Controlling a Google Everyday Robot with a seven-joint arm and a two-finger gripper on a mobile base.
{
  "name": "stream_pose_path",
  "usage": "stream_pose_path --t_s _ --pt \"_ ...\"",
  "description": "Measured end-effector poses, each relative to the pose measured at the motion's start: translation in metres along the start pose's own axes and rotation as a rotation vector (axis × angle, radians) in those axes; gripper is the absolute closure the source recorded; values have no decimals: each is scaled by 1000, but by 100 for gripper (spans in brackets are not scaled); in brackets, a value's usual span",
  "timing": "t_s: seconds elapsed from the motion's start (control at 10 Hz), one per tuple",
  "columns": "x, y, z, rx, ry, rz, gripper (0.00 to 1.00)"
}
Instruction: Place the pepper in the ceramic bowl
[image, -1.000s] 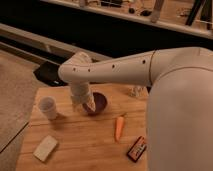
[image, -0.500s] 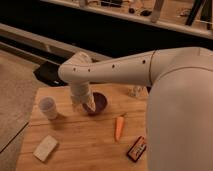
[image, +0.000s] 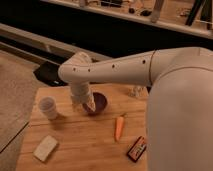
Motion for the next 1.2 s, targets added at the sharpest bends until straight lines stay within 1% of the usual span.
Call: stream_pose_path --t_s 0.3,0.5,0.7,0.8,0.9,1.1,1.2 --pt "-1 0 0 1 0 0 35" --pt "-9 -17 3 13 7 20 35" --pt "-17 -51 7 30 16 80 35" --pt "-18 -64 8 33 17 104 35" --pt "-16 -82 10 36 19 145 35" --pt "-6 -112 16 34 14 213 35" --pt "7 -131 23 40 21 245 35"
